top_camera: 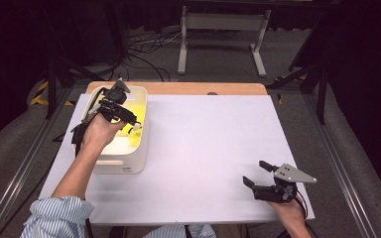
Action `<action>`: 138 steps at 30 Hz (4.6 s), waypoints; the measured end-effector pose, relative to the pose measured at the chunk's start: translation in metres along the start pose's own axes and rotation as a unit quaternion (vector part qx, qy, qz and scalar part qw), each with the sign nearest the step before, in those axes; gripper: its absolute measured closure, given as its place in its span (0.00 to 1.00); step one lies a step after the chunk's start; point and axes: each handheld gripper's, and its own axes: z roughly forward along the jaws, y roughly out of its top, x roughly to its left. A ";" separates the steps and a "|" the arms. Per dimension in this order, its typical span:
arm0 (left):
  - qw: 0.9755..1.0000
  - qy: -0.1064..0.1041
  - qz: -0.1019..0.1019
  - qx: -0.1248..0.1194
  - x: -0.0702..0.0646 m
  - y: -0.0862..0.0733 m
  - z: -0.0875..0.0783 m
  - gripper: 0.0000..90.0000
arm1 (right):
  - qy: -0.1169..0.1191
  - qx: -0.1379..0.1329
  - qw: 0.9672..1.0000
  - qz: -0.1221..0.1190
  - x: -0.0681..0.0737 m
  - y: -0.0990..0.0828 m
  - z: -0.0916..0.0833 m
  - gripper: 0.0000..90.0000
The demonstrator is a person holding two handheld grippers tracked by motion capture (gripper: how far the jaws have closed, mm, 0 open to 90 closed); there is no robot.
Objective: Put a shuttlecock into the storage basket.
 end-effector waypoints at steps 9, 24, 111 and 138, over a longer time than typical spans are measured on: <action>1.000 -0.004 0.005 -0.005 0.001 -0.002 -0.009 0.43 | -0.001 0.000 1.000 -0.001 0.001 0.000 0.000 0.17; 1.000 -0.001 0.007 -0.012 0.007 -0.008 -0.024 0.45 | -0.002 -0.001 1.000 -0.002 0.000 0.000 0.000 0.17; 0.996 0.036 -0.076 -0.037 0.084 -0.060 -0.060 0.43 | -0.003 0.001 1.000 0.000 0.001 0.000 0.000 0.17; 0.992 0.046 -0.109 -0.043 0.108 -0.081 -0.064 0.45 | -0.003 0.002 1.000 -0.001 0.001 0.000 0.001 0.17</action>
